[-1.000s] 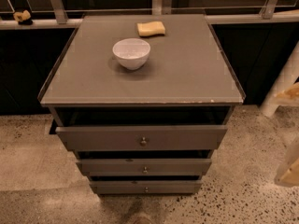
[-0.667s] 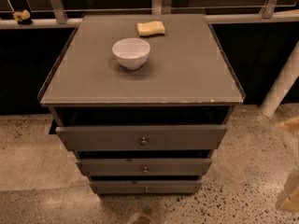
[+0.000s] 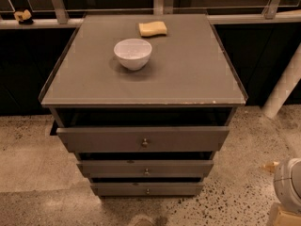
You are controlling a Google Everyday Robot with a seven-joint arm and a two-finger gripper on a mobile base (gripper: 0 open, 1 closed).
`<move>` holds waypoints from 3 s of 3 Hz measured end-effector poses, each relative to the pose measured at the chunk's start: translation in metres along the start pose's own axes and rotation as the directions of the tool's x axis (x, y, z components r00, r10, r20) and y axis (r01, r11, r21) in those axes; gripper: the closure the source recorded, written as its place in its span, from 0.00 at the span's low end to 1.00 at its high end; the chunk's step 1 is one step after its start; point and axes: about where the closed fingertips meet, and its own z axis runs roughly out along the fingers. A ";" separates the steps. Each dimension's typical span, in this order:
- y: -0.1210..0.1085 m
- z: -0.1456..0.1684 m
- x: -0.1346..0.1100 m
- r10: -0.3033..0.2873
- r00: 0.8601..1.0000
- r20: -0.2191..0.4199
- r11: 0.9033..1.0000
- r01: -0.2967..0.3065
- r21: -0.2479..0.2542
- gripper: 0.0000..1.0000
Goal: Open middle drawer
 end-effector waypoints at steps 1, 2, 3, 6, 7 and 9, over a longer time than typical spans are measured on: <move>0.000 0.000 0.000 0.000 1.000 0.000 1.000 0.000 0.000 0.00; 0.017 0.012 0.002 -0.009 0.999 -0.041 1.000 0.010 0.013 0.00; 0.048 0.058 0.002 -0.049 0.994 -0.102 0.999 0.051 0.019 0.00; 0.059 0.144 -0.025 -0.190 0.973 -0.128 0.969 0.207 0.136 0.00; 0.059 0.144 -0.025 -0.190 0.973 -0.128 0.969 0.207 0.136 0.00; 0.057 0.160 -0.017 -0.187 0.962 -0.200 0.961 0.221 0.163 0.00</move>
Offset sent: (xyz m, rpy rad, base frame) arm -0.0350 0.0064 -0.0463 -0.1269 -0.0106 -0.0131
